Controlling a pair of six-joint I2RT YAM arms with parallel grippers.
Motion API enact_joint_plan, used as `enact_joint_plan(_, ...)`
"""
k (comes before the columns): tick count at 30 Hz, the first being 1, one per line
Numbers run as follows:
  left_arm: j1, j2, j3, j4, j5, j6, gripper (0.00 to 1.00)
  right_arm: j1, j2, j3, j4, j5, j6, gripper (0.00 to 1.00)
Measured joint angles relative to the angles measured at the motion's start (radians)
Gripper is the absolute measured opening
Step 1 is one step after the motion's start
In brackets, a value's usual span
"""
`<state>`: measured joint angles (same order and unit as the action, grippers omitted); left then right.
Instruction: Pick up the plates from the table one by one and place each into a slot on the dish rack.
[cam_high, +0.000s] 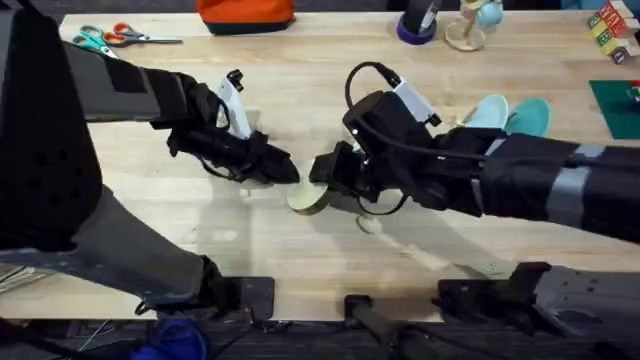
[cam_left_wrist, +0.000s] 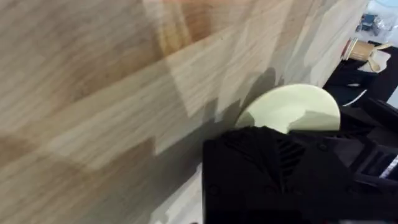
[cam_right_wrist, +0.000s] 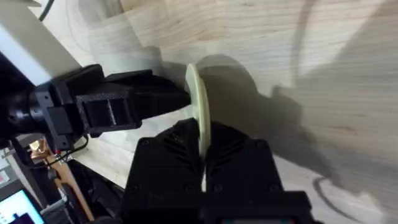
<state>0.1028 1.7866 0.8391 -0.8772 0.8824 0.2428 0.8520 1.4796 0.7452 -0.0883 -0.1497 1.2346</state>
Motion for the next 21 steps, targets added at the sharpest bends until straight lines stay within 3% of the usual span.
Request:
enact_joint_plan(5,-0.005,0.0,0.019,-0.039,-0.023,0.006,0.041,0.0,0.0,0.0,0.002,-0.002,-0.001,0.033)
enact_joint_plan(11,-0.018,0.0,0.082,-0.116,-0.119,0.012,0.041,-0.008,0.001,0.0,0.005,-0.009,-0.012,0.03)
enact_joint_plan(16,-0.018,-0.019,0.177,-0.175,-0.177,0.012,0.041,-0.028,0.002,0.0,0.006,-0.024,-0.016,0.029)
enact_joint_plan(21,-0.018,-0.122,0.305,-0.268,-0.281,0.012,0.041,-0.065,0.013,0.0,0.031,-0.069,-0.084,0.031)
